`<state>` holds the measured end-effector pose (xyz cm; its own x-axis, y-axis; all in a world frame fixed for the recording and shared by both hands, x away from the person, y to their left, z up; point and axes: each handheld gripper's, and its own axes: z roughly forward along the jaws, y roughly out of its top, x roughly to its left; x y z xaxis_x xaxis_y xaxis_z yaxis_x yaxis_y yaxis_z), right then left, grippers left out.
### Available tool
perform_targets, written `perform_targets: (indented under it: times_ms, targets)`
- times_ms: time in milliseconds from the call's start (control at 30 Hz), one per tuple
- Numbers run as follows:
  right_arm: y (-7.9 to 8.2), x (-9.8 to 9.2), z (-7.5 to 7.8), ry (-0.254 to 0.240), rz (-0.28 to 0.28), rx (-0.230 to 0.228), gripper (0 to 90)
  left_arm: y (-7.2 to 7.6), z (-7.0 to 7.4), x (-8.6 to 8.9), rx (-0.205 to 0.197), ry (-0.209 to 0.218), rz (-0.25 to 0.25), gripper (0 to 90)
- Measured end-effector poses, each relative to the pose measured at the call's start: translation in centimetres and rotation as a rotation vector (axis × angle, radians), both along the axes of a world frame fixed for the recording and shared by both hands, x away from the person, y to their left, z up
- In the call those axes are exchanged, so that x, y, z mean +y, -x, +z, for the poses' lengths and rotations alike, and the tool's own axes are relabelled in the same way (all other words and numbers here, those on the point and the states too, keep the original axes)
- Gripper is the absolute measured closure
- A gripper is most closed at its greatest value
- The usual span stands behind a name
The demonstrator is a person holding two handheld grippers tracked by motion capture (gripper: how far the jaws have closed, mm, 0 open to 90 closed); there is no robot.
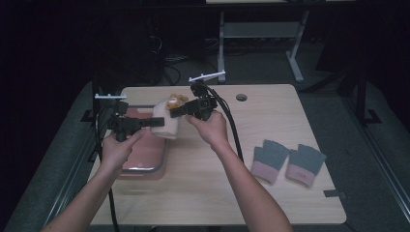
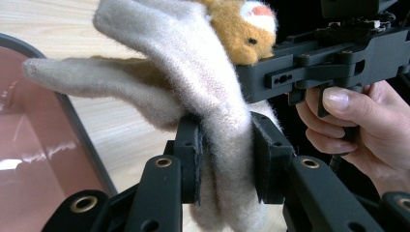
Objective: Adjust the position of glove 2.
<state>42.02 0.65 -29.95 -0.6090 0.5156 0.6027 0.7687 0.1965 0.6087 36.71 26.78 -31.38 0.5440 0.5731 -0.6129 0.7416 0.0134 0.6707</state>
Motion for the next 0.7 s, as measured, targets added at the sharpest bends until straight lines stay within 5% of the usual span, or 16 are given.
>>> perform_targets:
  times_ms: [700]
  targets:
    - [-0.3,3.8,0.2,-0.009,0.045,-0.003,78.1,0.9,0.4,3.5,-0.006,-0.013,0.042,67.8]
